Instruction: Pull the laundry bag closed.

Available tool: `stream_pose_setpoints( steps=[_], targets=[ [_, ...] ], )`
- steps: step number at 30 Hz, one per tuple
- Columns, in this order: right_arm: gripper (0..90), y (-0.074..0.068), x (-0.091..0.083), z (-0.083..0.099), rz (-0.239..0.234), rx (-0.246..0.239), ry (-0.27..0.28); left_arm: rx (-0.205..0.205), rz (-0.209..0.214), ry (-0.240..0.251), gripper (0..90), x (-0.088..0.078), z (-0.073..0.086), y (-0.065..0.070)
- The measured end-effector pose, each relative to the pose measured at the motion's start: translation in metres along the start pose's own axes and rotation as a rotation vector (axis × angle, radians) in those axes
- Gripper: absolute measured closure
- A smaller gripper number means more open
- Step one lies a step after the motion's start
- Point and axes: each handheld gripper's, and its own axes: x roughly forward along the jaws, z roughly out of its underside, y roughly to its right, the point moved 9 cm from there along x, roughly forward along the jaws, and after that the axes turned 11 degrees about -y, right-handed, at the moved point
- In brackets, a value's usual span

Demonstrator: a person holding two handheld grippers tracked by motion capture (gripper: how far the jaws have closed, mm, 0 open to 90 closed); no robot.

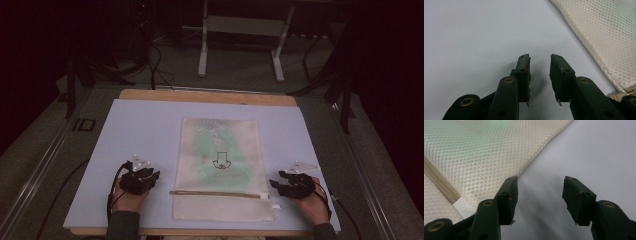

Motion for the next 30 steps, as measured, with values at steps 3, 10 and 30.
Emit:
stream_pose_setpoints(
  steps=[3,10,30],
  targets=[
    [46.6,-0.001,0.0,0.0,-0.009,-0.004,-0.005,-0.001,-0.009,-0.005,67.4,0.0,0.001,-0.002],
    [46.5,-0.011,-0.001,-0.006,-0.021,-0.029,0.002,0.008,-0.019,-0.014,67.2,0.001,0.001,-0.003],
    [53.0,-0.039,-0.002,-0.028,-0.084,-0.103,0.011,-0.006,0.006,0.006,67.9,0.001,-0.001,-0.003]
  ],
)
